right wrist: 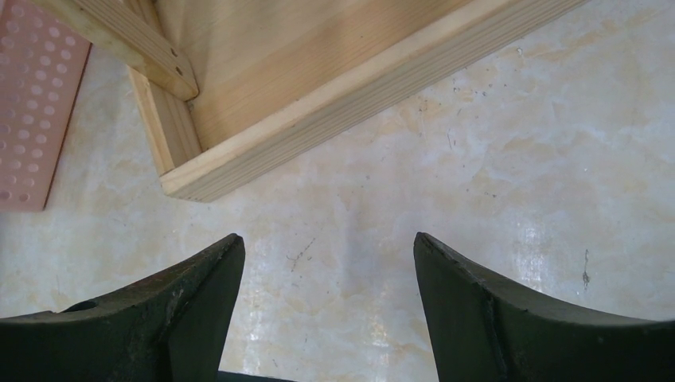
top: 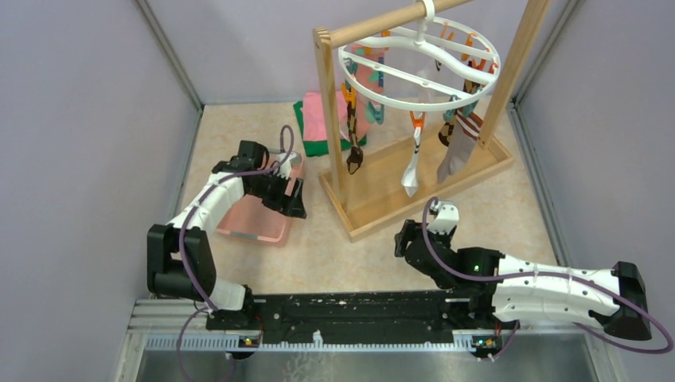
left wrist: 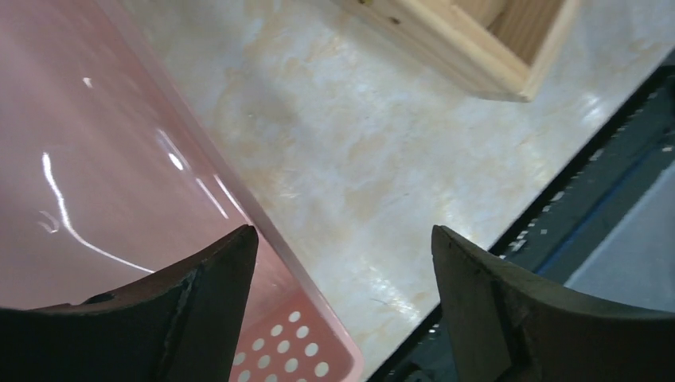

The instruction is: Remove the socks clipped to the hanger

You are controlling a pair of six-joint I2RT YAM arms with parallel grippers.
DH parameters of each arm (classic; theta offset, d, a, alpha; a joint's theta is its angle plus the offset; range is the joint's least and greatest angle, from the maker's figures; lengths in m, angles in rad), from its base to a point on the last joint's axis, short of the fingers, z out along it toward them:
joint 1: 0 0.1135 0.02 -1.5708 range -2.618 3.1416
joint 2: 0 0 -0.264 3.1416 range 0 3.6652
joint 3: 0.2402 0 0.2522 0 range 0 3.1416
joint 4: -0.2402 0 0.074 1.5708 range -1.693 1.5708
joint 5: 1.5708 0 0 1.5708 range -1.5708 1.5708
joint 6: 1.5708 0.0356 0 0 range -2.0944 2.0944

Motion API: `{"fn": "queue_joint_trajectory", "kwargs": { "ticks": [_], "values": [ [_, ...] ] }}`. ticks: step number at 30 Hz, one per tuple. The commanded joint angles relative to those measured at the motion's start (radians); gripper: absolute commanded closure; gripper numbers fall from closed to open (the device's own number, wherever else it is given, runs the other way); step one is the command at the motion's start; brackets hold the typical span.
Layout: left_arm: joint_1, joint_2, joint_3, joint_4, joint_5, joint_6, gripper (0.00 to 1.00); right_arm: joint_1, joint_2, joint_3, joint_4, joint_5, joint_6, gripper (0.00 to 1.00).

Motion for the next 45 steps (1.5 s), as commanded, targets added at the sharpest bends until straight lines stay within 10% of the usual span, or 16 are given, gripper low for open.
{"fn": "queue_joint_trajectory", "kwargs": {
  "ticks": [1,9,17,25,32,37,40,45],
  "values": [
    [0.013,0.025,0.118,-0.074,0.175,-0.015,0.11,0.004,0.004,0.041,-0.01,0.02,0.006,0.22],
    [0.159,-0.042,0.34,-0.162,-0.056,0.057,0.03,0.004,0.049,0.053,0.039,0.005,-0.029,0.22],
    [0.306,-0.021,0.266,0.033,-0.423,0.139,0.29,0.004,-0.01,0.037,0.092,-0.048,-0.088,0.2],
    [0.411,0.011,0.089,0.204,-0.482,0.199,0.36,0.004,-0.071,0.092,0.074,-0.153,-0.229,0.17],
    [0.431,0.006,0.023,0.126,-0.403,0.219,0.77,0.004,-0.103,0.2,-0.036,-0.162,-0.253,0.16],
    [0.431,-0.068,-0.05,0.055,-0.331,0.232,0.85,0.004,-0.046,0.349,-0.094,-0.115,-0.302,0.16],
    [0.431,-0.127,-0.042,-0.002,-0.314,0.254,0.8,0.002,-0.013,0.455,-0.09,-0.078,-0.377,0.15],
    [0.431,-0.212,0.145,-0.167,-0.274,0.29,0.22,-0.067,0.051,0.586,-0.082,-0.098,-0.505,0.12]
  ]
}}
